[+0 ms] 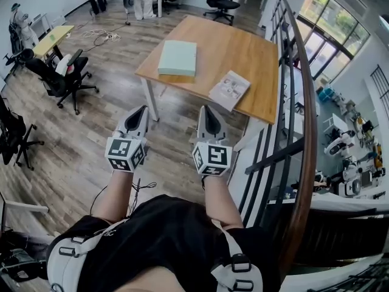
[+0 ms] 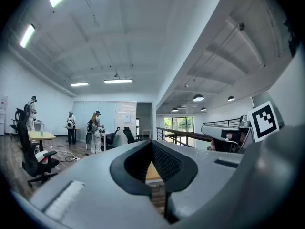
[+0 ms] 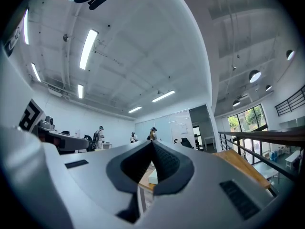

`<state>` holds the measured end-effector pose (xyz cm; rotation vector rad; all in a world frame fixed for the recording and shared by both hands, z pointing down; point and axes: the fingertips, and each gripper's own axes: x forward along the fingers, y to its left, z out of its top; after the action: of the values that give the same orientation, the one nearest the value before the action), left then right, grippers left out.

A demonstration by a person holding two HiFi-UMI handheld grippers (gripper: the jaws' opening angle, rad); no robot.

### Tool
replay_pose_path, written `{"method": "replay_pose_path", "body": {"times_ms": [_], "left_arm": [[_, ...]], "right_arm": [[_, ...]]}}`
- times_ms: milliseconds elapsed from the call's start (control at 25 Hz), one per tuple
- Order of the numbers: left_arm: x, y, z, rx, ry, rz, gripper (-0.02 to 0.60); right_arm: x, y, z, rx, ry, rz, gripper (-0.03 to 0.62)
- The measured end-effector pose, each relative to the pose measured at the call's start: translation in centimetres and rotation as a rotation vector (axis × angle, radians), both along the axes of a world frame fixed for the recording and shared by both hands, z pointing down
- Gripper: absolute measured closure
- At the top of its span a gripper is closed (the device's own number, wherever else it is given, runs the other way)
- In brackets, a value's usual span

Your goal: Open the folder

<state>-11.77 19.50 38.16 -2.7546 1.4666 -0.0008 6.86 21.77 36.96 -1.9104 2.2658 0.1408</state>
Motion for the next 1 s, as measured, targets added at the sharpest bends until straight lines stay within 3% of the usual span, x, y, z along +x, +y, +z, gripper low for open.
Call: {"method": "replay_pose_path", "body": {"times_ms": [560, 1000], "left_arm": [[-3.3, -3.2, 1.1, -0.011, 0.003, 0.041, 0.58], [-1.0, -13.2, 2.6, -0.014, -0.042, 0.01, 0.58]], "right_arm": [[-2.5, -2.8, 0.4, -0.006, -0.005, 0.046, 0.588], [0.6, -13.6, 2.5, -0.025, -0.067, 0.023, 0.588]]}}
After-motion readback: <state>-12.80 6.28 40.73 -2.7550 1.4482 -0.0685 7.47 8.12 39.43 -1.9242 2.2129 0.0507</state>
